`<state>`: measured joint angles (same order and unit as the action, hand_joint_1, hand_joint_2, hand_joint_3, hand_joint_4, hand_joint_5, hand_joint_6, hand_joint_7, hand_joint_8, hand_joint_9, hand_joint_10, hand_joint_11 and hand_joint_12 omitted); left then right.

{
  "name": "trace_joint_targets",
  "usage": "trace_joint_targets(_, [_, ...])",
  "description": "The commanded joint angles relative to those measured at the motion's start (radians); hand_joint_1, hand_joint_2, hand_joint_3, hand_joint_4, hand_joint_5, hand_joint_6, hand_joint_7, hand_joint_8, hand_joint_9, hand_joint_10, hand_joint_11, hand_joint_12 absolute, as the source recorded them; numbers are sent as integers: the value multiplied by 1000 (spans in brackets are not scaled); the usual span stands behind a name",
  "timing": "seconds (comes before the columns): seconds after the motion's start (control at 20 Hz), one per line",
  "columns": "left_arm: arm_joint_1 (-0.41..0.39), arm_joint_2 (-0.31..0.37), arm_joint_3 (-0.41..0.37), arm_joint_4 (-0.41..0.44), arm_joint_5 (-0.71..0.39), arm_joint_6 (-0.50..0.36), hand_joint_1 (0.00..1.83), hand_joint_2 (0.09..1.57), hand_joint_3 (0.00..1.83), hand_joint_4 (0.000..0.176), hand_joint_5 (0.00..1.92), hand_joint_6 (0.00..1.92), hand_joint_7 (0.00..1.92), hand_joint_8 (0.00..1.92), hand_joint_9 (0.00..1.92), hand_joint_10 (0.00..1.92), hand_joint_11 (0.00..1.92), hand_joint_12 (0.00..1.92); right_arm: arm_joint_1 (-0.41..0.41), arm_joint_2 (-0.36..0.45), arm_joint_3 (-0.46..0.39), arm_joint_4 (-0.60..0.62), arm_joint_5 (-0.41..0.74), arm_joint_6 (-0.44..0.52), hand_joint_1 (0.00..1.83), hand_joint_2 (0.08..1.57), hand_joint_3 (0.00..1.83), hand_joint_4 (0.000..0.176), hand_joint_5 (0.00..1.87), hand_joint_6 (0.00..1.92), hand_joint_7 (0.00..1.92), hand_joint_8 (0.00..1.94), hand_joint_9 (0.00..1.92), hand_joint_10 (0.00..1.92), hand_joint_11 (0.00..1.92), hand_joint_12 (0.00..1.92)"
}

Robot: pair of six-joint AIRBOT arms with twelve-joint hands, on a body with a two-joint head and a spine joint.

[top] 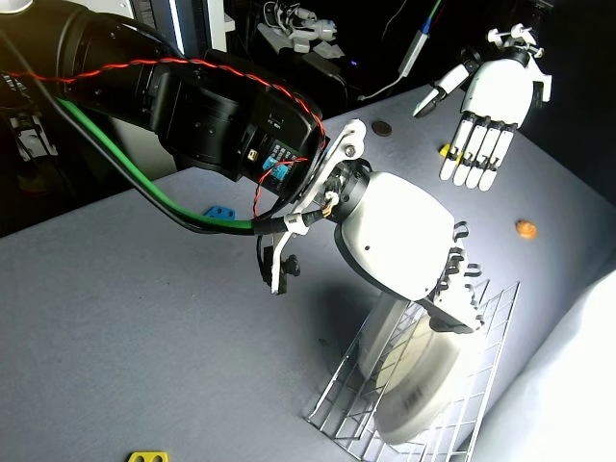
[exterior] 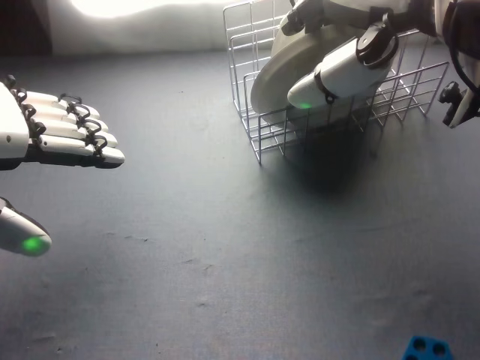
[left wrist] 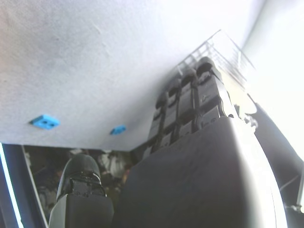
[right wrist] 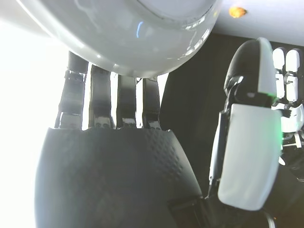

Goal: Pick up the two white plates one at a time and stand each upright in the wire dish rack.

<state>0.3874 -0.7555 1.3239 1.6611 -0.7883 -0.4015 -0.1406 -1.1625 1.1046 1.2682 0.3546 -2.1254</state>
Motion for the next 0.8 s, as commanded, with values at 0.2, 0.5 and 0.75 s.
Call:
trace_joint_targets(0.2, [-10, 11, -2, -58, -12, -2, 0, 1082, 0, 0, 14, 5, 34, 7, 12, 5, 0, 0, 46, 23, -20, -31, 38, 3, 697, 877, 0, 0, 559, 26, 331, 806, 213, 1120, 3, 1626])
trace_joint_targets(0.5, [-11, 11, -2, -58, -25, -6, 0, 1089, 1, 0, 11, 2, 31, 3, 9, 3, 0, 0, 115, 73, -80, -33, 27, 4, 749, 850, 0, 0, 557, 69, 250, 1008, 174, 1257, 32, 1730])
trace_joint_targets(0.75, [-7, 13, -7, -58, -41, -10, 0, 1082, 0, 0, 42, 16, 43, 12, 24, 9, 5, 2, 135, 121, -181, -342, 115, 158, 745, 856, 1, 0, 538, 75, 253, 993, 167, 1266, 9, 1770])
